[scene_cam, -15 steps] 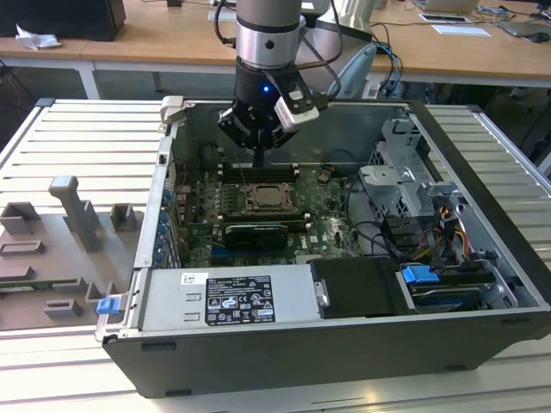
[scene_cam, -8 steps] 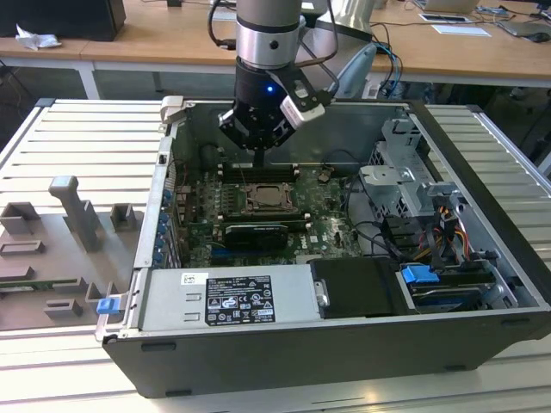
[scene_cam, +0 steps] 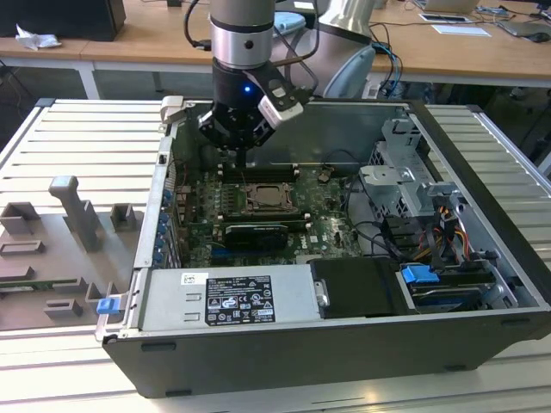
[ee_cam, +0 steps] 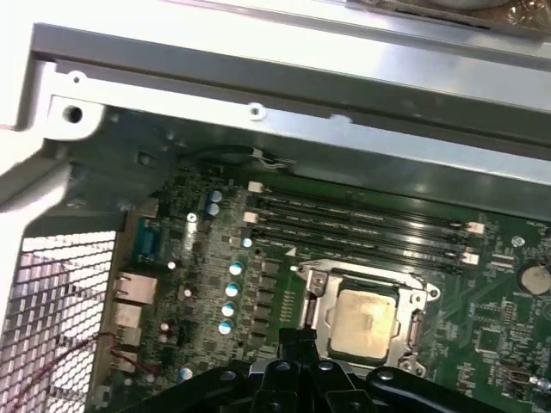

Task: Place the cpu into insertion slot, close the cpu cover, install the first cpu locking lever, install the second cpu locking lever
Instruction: 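Install the first cpu locking lever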

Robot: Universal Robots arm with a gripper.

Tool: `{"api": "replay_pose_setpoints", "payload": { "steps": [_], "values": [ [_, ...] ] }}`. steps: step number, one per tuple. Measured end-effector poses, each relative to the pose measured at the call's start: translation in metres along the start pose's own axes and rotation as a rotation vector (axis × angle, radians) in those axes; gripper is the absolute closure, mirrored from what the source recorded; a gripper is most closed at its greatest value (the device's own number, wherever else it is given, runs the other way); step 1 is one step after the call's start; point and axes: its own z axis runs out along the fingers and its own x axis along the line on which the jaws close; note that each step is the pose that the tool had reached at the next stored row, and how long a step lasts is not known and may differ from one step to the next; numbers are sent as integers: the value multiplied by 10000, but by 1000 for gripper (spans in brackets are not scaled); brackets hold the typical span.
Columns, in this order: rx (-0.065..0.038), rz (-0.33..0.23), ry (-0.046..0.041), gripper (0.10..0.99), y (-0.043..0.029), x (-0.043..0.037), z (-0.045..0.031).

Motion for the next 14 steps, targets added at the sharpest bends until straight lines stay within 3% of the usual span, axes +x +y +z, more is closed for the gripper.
{"api": "replay_pose_setpoints", "payload": {
  "steps": [4,14],
  "values": [
    [2,0,2,980,33,72,31],
    [-18,242,-6,980,157,97,119]
  ]
}}
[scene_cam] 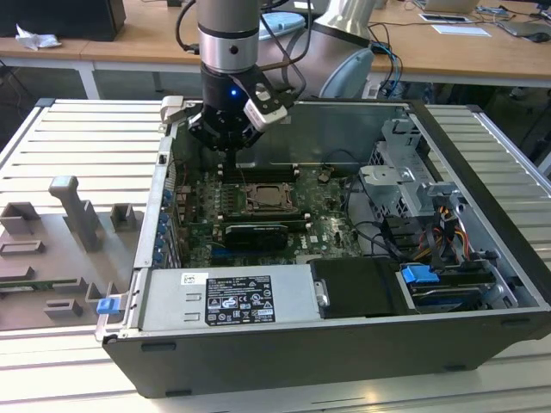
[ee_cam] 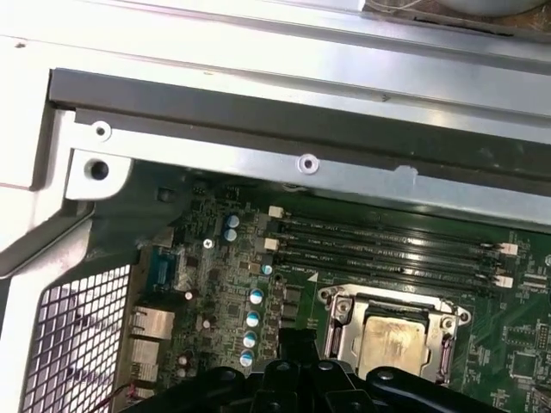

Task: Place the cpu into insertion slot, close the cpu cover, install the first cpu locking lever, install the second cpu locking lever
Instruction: 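Install the first cpu locking lever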

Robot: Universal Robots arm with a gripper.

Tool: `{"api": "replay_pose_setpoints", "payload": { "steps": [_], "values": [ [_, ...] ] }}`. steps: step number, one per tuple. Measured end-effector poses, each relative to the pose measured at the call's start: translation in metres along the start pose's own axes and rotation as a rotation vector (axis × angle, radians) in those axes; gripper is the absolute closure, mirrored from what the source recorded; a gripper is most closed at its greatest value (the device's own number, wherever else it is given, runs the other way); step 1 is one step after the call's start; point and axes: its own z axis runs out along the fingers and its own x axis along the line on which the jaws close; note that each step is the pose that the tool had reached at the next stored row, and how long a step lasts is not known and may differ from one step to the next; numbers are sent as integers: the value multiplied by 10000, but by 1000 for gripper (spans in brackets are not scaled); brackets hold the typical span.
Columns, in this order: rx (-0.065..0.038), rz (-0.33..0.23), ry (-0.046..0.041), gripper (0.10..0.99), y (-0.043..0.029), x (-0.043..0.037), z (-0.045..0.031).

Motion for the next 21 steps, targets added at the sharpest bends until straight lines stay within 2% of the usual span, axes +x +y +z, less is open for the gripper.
{"api": "replay_pose_setpoints", "payload": {
  "steps": [5,9,21],
  "values": [
    [-8,26,-2,980,67,-11,15],
    [-8,82,-3,980,82,-16,20],
    [-9,204,-5,980,84,-187,37]
  ]
}}
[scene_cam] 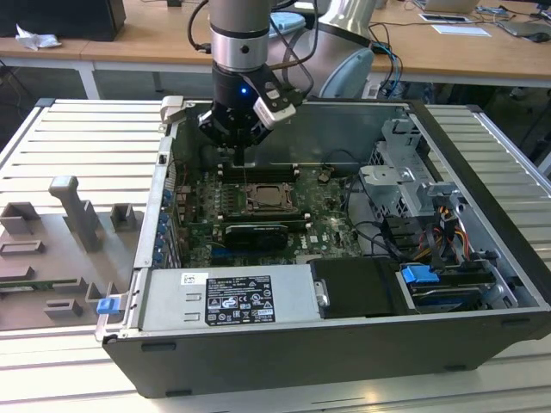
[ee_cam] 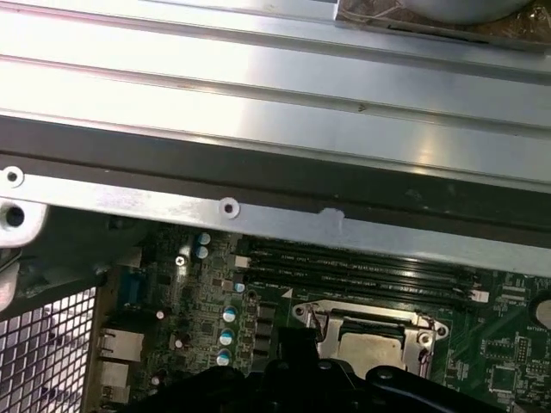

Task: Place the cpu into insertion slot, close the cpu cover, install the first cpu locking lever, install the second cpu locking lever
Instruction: 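Install the first cpu locking lever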

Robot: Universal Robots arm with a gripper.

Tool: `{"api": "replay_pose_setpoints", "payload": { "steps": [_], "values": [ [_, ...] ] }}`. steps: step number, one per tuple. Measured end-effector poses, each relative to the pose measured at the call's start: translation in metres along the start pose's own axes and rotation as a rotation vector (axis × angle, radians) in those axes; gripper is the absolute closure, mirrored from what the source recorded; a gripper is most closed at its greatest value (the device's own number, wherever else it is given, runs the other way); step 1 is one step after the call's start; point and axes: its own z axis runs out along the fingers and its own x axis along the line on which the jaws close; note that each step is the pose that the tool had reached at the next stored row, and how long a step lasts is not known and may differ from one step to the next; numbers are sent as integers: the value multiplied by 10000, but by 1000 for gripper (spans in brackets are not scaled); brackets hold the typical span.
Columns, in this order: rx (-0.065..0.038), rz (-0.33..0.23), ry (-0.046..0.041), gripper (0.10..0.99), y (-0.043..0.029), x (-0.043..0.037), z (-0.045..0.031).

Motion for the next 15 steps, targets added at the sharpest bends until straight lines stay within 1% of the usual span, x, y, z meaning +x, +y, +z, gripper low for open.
{"api": "replay_pose_setpoints", "payload": {
  "steps": [7,8,11,15],
  "values": [
    [-4,306,-6,980,-15,-110,5],
    [-3,325,-7,980,-19,-141,6],
    [-3,345,-7,980,-24,-179,7],
    [-4,351,-8,980,-28,-206,8]
  ]
}}
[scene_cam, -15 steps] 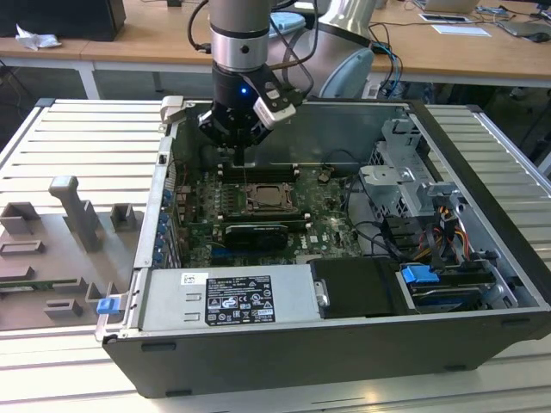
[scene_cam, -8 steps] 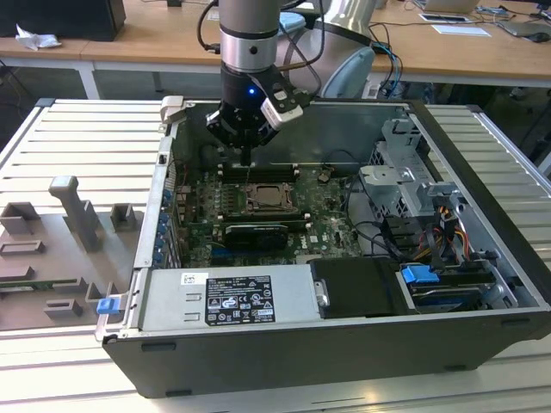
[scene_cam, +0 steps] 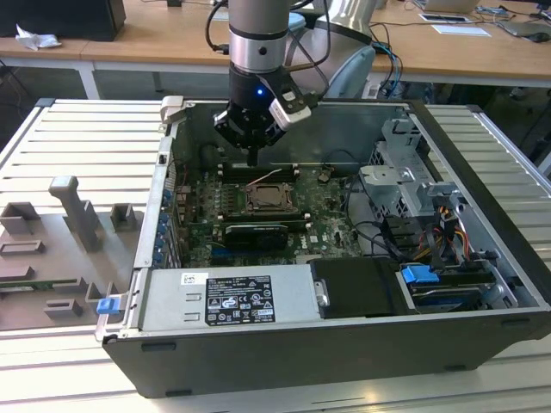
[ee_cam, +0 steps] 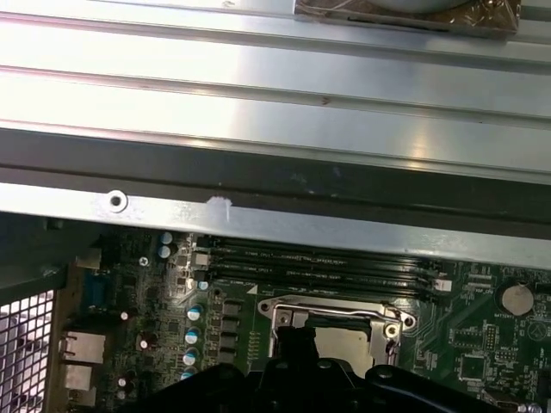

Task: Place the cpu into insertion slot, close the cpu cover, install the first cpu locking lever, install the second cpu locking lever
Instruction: 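Install the first cpu locking lever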

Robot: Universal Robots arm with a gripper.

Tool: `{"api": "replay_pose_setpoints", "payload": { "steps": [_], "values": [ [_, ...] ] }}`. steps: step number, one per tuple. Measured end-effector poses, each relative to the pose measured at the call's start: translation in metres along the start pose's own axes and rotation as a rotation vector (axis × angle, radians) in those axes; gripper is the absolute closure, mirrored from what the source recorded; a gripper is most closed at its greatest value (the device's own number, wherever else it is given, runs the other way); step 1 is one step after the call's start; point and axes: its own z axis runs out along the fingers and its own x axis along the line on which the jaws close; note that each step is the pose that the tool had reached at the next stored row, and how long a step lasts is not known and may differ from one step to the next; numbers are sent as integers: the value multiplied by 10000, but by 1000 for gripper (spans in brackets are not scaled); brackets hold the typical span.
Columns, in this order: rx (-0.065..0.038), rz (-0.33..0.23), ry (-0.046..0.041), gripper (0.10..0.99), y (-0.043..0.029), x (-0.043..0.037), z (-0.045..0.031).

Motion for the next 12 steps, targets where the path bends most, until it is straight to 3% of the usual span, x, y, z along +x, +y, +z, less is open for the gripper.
{"api": "replay_pose_setpoints", "payload": {
  "steps": [12],
  "values": [
    [0,10,0,980,-5,-49,3]
  ]
}}
